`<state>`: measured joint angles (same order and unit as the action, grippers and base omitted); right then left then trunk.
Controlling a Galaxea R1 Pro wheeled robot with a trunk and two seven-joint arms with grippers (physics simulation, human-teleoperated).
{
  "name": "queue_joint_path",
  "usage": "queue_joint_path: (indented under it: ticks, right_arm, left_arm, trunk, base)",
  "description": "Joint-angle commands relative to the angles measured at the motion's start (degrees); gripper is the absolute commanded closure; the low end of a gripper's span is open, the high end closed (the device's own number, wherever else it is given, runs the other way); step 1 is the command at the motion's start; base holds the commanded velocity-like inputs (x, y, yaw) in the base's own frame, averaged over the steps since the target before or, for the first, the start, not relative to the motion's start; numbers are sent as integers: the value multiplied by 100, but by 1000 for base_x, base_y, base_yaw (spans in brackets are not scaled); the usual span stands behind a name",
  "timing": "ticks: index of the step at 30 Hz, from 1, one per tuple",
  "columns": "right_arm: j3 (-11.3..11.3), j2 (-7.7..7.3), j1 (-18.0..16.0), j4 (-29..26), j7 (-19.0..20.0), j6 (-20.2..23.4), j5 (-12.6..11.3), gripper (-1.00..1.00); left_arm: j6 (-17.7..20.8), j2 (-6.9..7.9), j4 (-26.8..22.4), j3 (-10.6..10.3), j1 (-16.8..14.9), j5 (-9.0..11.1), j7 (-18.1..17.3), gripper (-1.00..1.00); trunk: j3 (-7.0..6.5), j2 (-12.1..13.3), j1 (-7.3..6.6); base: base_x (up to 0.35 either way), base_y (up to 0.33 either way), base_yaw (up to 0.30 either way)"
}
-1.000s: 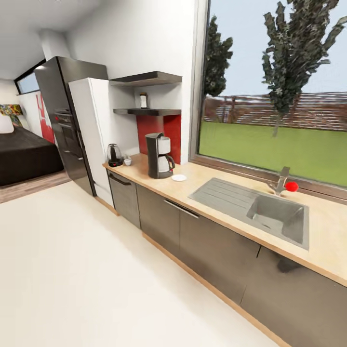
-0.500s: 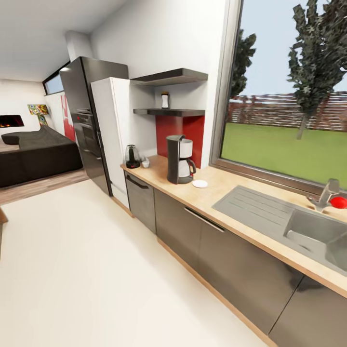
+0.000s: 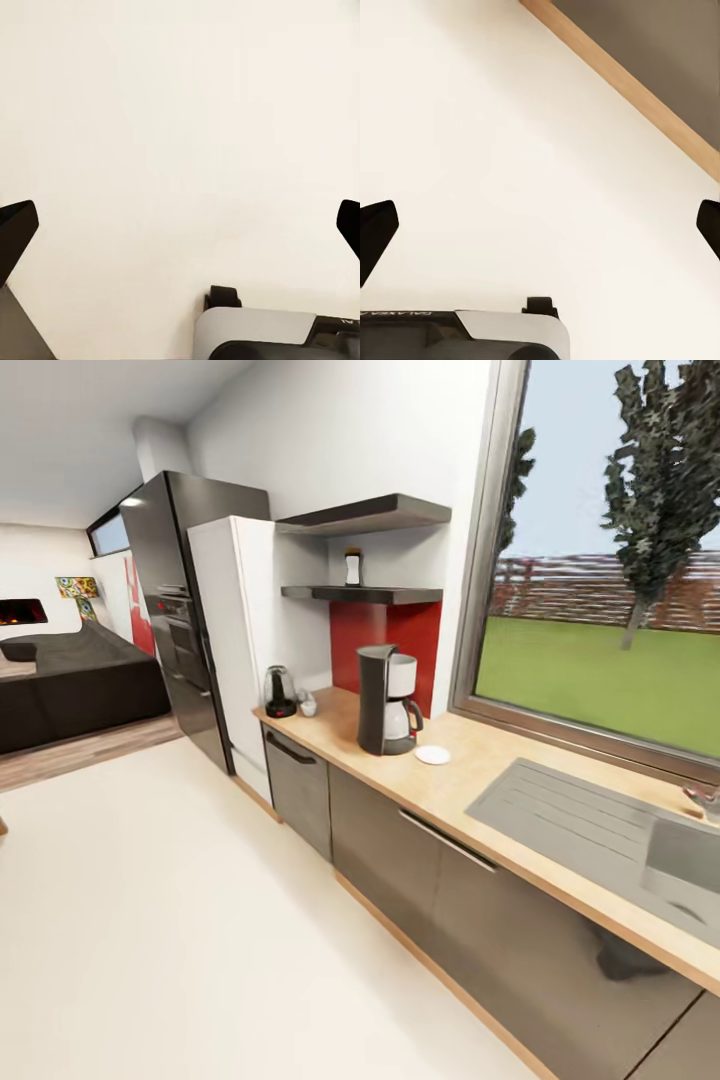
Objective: Set up a coffee station on the kitchen countertop: keep the coffee maker on the countertop, move the bottle of coffee from the kitchen shelf to the counter next to the coffee maker, place a paper coffee filter on top of the coffee maker, put the saucer next to the coffee maker with the coffee cup on the saucer, and place the electric kettle next to the coffee maker.
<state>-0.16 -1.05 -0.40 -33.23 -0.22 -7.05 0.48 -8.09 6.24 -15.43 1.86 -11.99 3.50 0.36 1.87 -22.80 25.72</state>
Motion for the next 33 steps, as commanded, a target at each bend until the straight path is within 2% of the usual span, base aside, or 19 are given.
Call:
queue_joint_path:
  ticks: [1,33]
  right_arm:
    - [-2,0,-4,1,-3,-16,5,-100]
    - [-5,0,-4,1,-3,-16,5,-100]
  left_arm:
    - [-18,0,5,-1,-5,37,0,-100]
    - [-18,0,5,-1,-5,37,-1,-100]
  trunk:
    - [13,-12,6]
    - [13,-12,6]
  base:
    - [295,220,0]
    - [293,222,0]
